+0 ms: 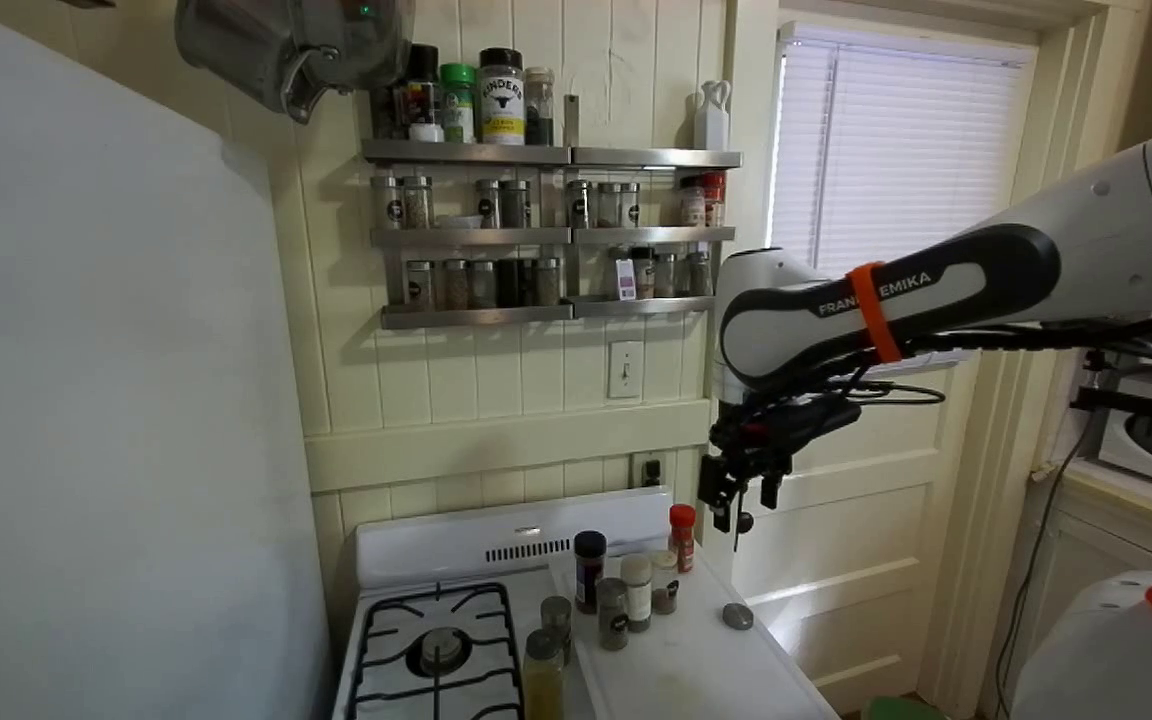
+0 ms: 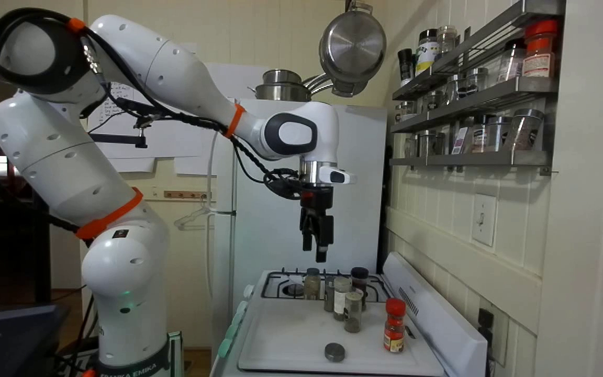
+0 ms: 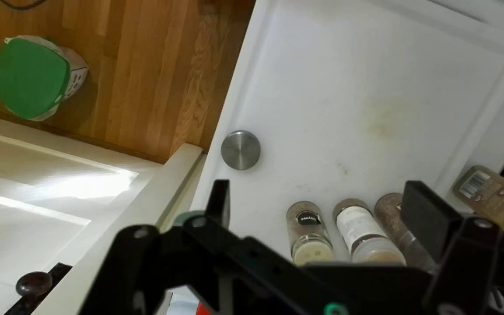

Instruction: Cover the salt cellar

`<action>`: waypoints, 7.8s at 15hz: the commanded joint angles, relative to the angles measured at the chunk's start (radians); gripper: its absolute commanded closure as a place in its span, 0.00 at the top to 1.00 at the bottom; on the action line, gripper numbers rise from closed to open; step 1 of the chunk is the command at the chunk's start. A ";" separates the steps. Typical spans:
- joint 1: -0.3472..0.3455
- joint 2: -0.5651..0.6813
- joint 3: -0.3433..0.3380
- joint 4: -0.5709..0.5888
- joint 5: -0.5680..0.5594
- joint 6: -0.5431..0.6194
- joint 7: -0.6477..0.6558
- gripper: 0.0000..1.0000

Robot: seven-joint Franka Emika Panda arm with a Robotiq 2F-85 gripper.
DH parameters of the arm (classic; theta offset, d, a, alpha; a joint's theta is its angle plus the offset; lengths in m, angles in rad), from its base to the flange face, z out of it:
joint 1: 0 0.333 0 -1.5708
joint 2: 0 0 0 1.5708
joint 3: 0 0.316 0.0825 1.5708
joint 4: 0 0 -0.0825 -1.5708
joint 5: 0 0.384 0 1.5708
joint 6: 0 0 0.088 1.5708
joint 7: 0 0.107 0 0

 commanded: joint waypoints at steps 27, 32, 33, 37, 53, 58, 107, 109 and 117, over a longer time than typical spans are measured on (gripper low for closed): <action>-0.067 0.259 -0.134 -0.178 -0.011 0.530 -0.113 1.00; -0.081 0.248 -0.106 -0.174 -0.042 0.498 -0.061 1.00; -0.084 0.264 -0.098 -0.174 -0.054 0.505 -0.052 1.00; -0.088 0.319 -0.087 -0.175 -0.049 0.520 -0.025 1.00; -0.096 0.488 -0.099 -0.174 -0.059 0.749 -0.020 0.69; -0.091 0.519 -0.101 -0.174 -0.047 0.798 -0.025 0.87; 0.028 0.384 -0.066 0.016 0.070 0.690 -0.082 0.21; 0.037 0.399 -0.062 0.021 0.087 0.691 -0.086 0.21; 0.060 0.442 -0.040 0.018 0.112 0.702 -0.098 0.21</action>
